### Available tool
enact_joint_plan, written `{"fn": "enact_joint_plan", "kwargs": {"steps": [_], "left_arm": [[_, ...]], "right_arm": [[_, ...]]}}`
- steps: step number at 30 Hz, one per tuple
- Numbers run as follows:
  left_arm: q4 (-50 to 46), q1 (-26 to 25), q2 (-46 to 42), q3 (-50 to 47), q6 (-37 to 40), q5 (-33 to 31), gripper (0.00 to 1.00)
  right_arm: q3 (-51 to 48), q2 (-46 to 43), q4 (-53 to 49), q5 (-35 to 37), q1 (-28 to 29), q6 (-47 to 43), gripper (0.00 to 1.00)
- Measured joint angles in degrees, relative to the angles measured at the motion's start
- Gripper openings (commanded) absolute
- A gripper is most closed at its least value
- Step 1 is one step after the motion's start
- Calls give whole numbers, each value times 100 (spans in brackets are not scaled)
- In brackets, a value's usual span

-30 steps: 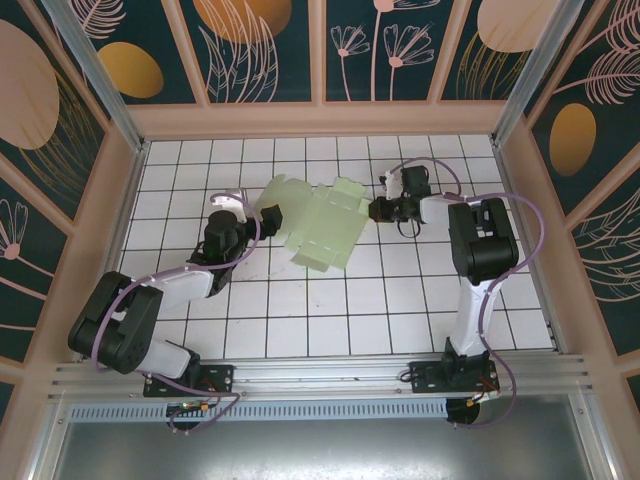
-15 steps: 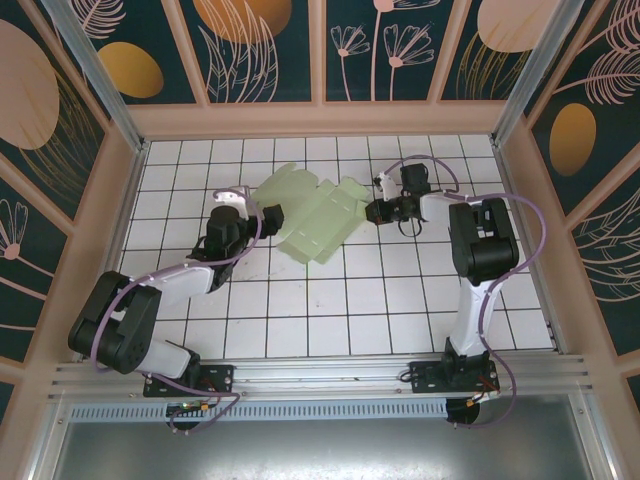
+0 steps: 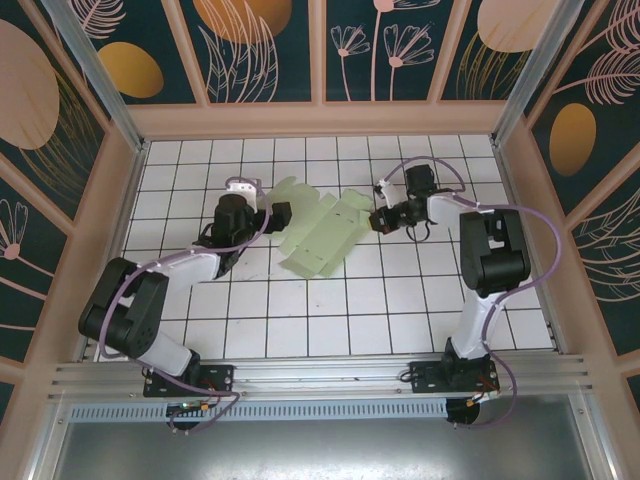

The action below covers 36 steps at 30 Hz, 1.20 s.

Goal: Fold the paper box

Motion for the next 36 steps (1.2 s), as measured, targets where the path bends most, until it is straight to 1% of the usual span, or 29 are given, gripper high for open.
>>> {"fn": "enact_joint_plan", "kwargs": {"steps": [1,3,4,6,8,10,14,16,21,25,26,27,28,31,36], "left_arm": [[-33,0,118,94,-11,63,99],[-179,0,382,369,-87,201,99],[-269,0,546,557,-133,282,97],[-435,0,920,977,-273,476,88],[-498,0,1266,1298,-424,688,74],[-601,-2,1543,1502,-588,907,63],[-911,-2,2035,1880,-859,1296,54],[-1115,-17,2302,2140,-955,1495,46],[-1532,-114,2691,2544,-1014,1801,44],[-2006,-181,2857,2774,-1036,1720,42],[-2061,-186,2872,2776,-1049,1679,43],[-2098,-184,2876,2769,-1075,1663,47],[-2098,-184,2872,2767,-1126,1617,49],[-2037,-190,2848,2721,-1255,1528,49],[-1768,-188,2747,2485,-1526,1390,50]], "right_arm": [[-55,-57,2,0,-63,15,29],[-138,-160,96,2,-195,166,60],[-216,-229,245,2,-271,299,69],[-461,-442,636,-7,-409,643,76],[-767,-734,1071,-55,-557,1108,77],[-1130,-1086,1578,-55,-726,1646,77],[-1845,-1755,2382,74,-909,2658,77],[-2181,-2026,2662,101,-911,3099,76],[-2765,-2391,2931,166,-824,3860,76],[-3014,-2437,3077,286,-592,4387,76],[-3069,-2433,3126,313,-544,4511,76],[-3128,-2415,3189,317,-487,4699,76],[-3176,-2371,3287,326,-437,4872,76],[-3335,-2144,3748,321,-302,5421,74],[-3532,-1598,4586,208,4,6310,64]]}}
